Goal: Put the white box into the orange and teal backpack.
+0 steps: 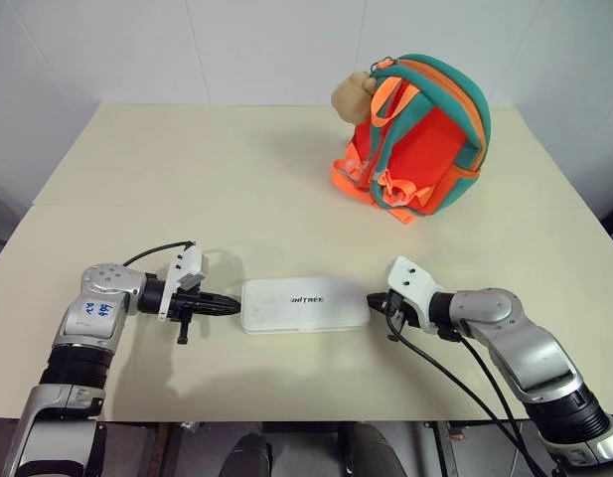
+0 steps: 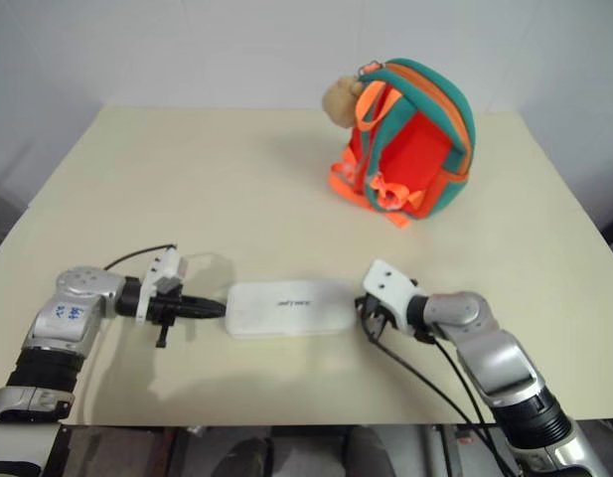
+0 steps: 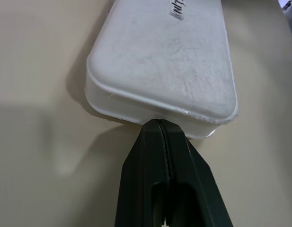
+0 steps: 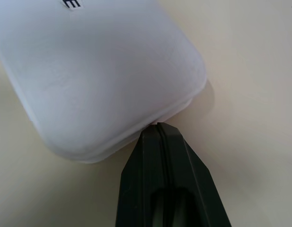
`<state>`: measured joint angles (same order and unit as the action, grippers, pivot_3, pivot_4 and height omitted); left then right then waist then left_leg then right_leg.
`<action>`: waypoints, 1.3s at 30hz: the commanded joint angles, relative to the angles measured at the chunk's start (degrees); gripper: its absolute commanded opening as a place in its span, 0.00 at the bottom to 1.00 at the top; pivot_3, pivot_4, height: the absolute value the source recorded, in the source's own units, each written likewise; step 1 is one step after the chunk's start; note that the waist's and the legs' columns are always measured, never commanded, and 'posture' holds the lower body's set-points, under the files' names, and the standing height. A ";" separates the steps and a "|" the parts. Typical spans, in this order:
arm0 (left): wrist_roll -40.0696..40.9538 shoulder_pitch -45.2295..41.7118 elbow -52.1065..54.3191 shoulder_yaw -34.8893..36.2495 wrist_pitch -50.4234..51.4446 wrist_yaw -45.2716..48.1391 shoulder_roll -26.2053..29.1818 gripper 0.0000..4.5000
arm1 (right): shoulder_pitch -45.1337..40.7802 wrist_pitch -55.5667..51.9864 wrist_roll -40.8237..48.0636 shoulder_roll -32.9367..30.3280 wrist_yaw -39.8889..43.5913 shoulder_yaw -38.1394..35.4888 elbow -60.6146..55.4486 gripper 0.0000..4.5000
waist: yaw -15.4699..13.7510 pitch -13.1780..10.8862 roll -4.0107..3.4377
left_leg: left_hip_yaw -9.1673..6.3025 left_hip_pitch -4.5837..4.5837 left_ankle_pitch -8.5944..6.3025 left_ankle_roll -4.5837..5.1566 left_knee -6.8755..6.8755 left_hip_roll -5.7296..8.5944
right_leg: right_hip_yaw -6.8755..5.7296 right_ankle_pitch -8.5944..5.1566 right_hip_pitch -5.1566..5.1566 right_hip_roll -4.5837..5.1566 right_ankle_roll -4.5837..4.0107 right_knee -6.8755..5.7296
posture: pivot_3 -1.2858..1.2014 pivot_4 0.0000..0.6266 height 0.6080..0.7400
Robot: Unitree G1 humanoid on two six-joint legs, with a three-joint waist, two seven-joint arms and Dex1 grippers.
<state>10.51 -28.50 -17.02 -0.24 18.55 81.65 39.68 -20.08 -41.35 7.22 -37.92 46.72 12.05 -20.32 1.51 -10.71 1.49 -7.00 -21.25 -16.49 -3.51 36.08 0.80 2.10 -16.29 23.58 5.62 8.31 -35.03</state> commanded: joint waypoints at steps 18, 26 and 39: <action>0.96 -2.14 -1.84 -2.24 -2.36 -0.11 0.14 0.00 | 1.57 1.65 3.02 -2.04 2.22 -0.95 -4.64 0.03 | -0.04 0.00 0.00 | 0.00 0.03 0.00 0.00 0.02 0.01 | 0.00 0.01 -0.03 0.00 -0.02 0.00 | 0.52 0.24 1.00; -1.63 -3.91 -4.87 -3.01 -3.27 -4.19 0.79 0.00 | 2.15 2.39 1.89 -4.41 1.81 -2.74 -3.55 0.03 | -0.07 0.00 0.00 | 0.00 0.02 0.00 0.00 0.02 0.01 | 0.00 0.01 -0.03 0.00 -0.01 0.02 | 0.52 0.24 1.00; -1.55 -7.44 -8.96 -1.71 3.58 -8.21 4.02 0.60 | 3.24 2.86 3.05 -6.78 1.16 -8.73 -3.24 0.31 | 0.00 0.00 0.00 | 0.00 0.04 0.01 0.00 0.03 0.01 | 0.00 0.01 -0.02 0.00 -0.01 -0.04 | 0.52 0.24 1.00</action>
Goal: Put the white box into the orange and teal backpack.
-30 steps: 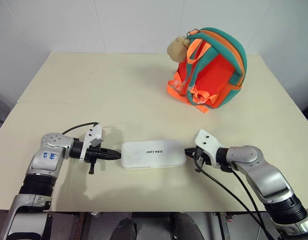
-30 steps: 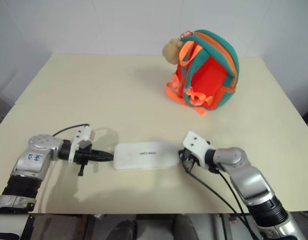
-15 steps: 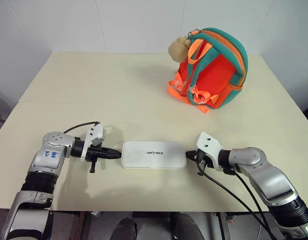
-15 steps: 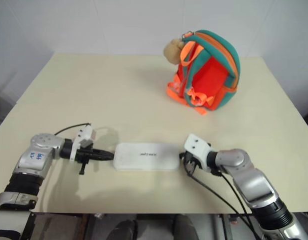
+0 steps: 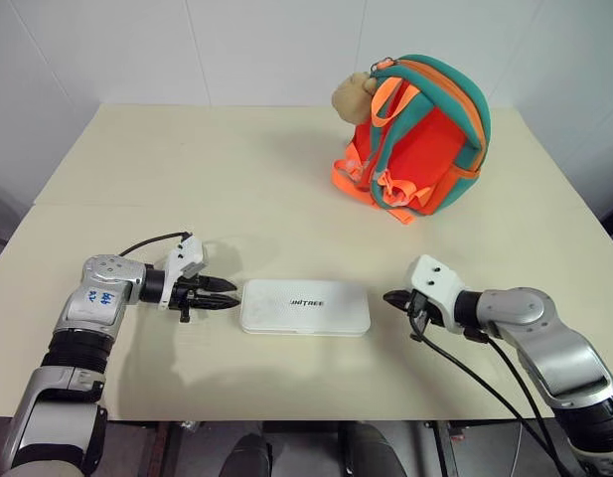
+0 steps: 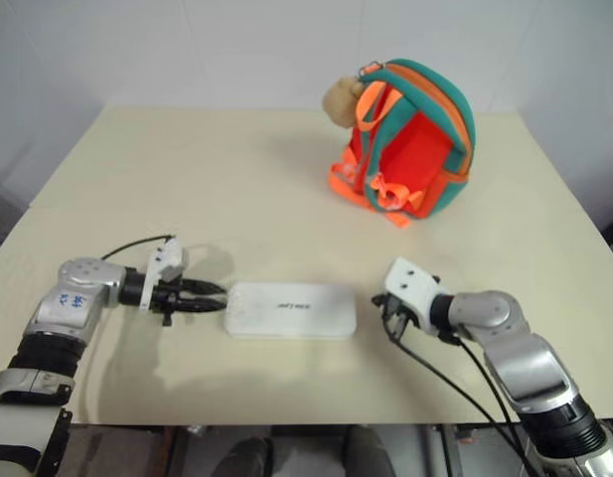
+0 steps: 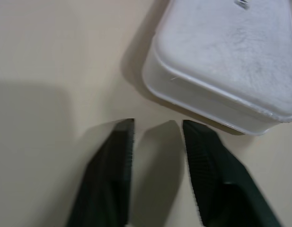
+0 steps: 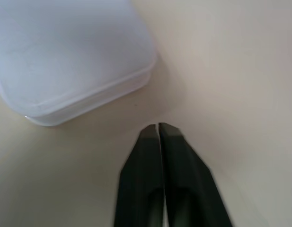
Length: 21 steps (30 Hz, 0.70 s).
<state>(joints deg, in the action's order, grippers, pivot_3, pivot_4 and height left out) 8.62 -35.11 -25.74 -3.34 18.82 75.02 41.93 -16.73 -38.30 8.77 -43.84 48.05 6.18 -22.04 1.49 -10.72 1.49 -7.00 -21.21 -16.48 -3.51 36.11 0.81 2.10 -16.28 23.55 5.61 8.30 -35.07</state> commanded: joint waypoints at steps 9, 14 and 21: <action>9.73 2.33 8.66 11.83 15.25 -8.78 1.77 1.00 | -0.09 0.30 0.87 -0.67 -1.73 -2.62 -1.18 0.87 | 0.08 0.00 0.00 | 0.00 -0.05 -0.01 0.01 -0.05 -0.01 | 0.01 0.00 0.00 0.01 0.01 -0.04 | 0.52 0.24 1.00; 13.47 6.50 15.38 15.23 20.11 -10.82 2.81 1.00 | -0.42 0.49 1.23 -1.08 -1.19 -2.22 -1.08 0.99 | 0.01 0.00 0.00 | 0.00 -0.05 -0.02 0.01 -0.08 -0.03 | 0.01 0.00 0.02 0.01 0.01 0.00 | 0.52 0.24 1.00; 17.53 8.93 18.96 18.85 21.79 -13.01 3.16 1.00 | -0.89 1.84 0.95 -2.04 -0.89 -3.24 -0.11 0.99 | -0.09 0.00 0.00 | 0.00 -0.01 -0.01 -0.01 -0.03 -0.02 | 0.02 0.01 0.00 0.02 -0.01 0.08 | 0.52 0.24 1.00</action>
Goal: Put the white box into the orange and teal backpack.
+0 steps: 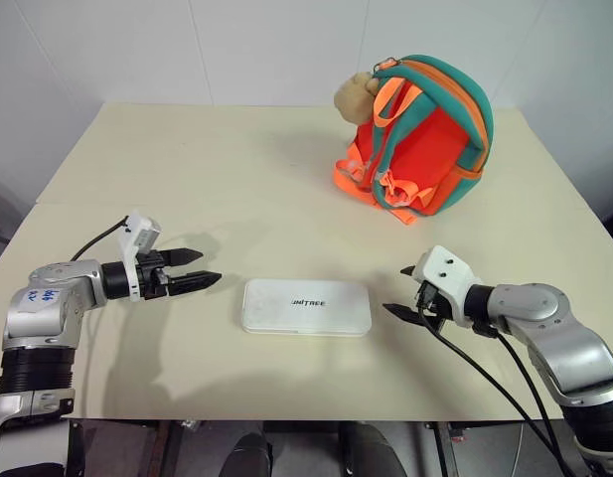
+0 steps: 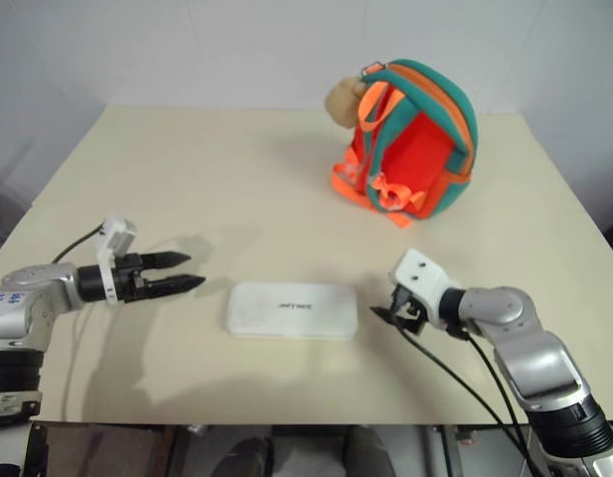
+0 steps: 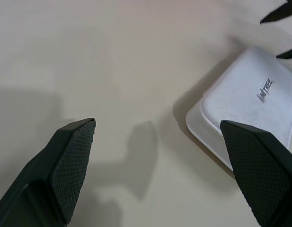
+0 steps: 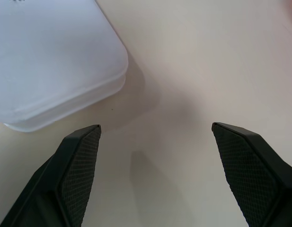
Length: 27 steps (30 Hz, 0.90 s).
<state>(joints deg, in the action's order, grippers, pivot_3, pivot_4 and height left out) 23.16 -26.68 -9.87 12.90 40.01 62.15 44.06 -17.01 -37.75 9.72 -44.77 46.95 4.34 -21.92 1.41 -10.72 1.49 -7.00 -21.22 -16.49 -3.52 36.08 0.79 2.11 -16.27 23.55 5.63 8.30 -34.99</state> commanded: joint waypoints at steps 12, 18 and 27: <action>10.27 4.68 6.91 5.45 11.56 -7.82 -1.12 1.00 | -0.82 9.49 -5.48 0.91 -3.35 1.41 4.79 0.99 | 0.09 0.00 0.00 | 0.03 0.01 -0.01 -0.02 -0.03 0.01 | 0.04 0.00 0.01 0.03 0.00 0.03 | 0.52 0.24 1.00; 15.24 3.91 8.87 4.53 24.73 -9.74 -1.05 1.00 | -0.78 11.01 -6.28 2.14 -3.34 2.47 4.82 0.99 | 0.11 0.00 0.00 | 0.03 0.01 -0.01 -0.02 -0.02 0.02 | 0.05 0.00 0.01 0.02 0.00 0.01 | 0.52 0.24 1.00; 18.22 4.82 9.52 0.39 26.94 -7.76 -2.69 1.00 | -1.47 10.57 -6.37 3.98 -2.36 4.86 3.61 0.99 | 0.07 0.00 0.00 | 0.03 0.01 0.00 -0.05 -0.01 0.02 | 0.06 0.00 0.01 0.02 -0.01 0.02 | 0.52 0.24 1.00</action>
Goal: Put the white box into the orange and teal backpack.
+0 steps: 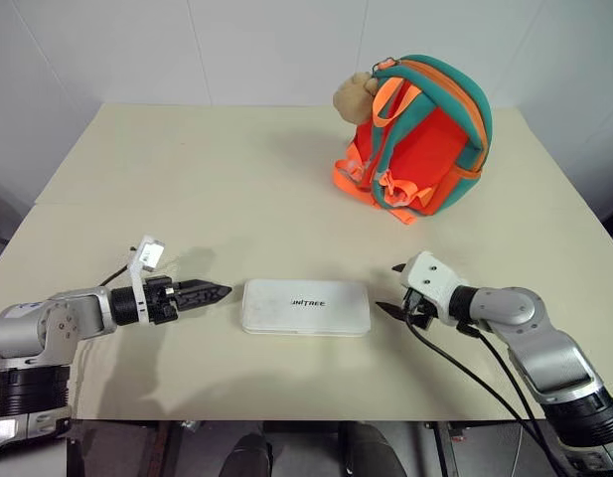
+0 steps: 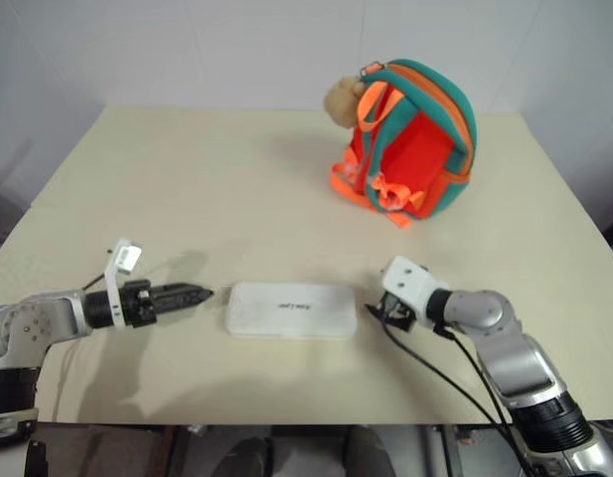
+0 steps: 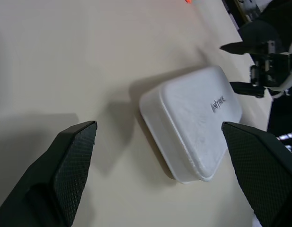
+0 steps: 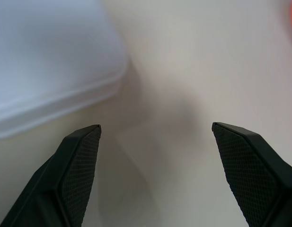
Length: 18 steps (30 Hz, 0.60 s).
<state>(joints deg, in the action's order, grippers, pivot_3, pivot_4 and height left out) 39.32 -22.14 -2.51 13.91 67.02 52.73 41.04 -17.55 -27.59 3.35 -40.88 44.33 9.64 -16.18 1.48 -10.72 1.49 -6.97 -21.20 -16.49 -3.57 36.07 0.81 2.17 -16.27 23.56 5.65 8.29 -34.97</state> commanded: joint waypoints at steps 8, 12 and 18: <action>3.73 -1.13 -1.51 -2.95 1.84 2.47 -1.54 1.00 | -1.15 0.84 -0.01 0.80 0.46 0.34 -2.26 0.99 | -0.02 0.00 0.00 | 0.00 0.00 0.00 -0.01 -0.02 0.00 | 0.00 0.00 0.00 0.00 0.00 0.03 | 0.52 0.24 1.00; 3.57 -1.50 -2.24 -4.52 1.97 2.99 -2.05 1.00 | -1.07 1.05 -0.20 1.10 0.33 0.69 -2.30 0.99 | -0.02 0.00 0.00 | 0.00 0.00 0.00 -0.01 -0.01 0.00 | 0.00 0.00 0.00 0.00 0.00 0.02 | 0.52 0.24 1.00; 3.24 -2.67 -3.14 -6.65 1.48 3.08 -3.40 1.00 | -1.01 0.89 -0.22 1.67 0.27 1.03 -2.98 0.99 | -0.03 0.00 0.00 | 0.00 0.00 0.00 -0.01 0.00 0.01 | 0.00 0.00 0.00 0.00 0.00 0.02 | 0.52 0.24 1.00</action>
<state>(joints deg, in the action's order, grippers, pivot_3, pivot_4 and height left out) 41.82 -24.20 -5.34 7.80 68.70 55.19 38.16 -17.93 -27.51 3.12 -39.61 44.67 10.86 -16.52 1.45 -10.72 1.49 -6.97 -21.20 -16.49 -3.58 36.06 0.81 2.17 -16.27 23.56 5.65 8.28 -34.94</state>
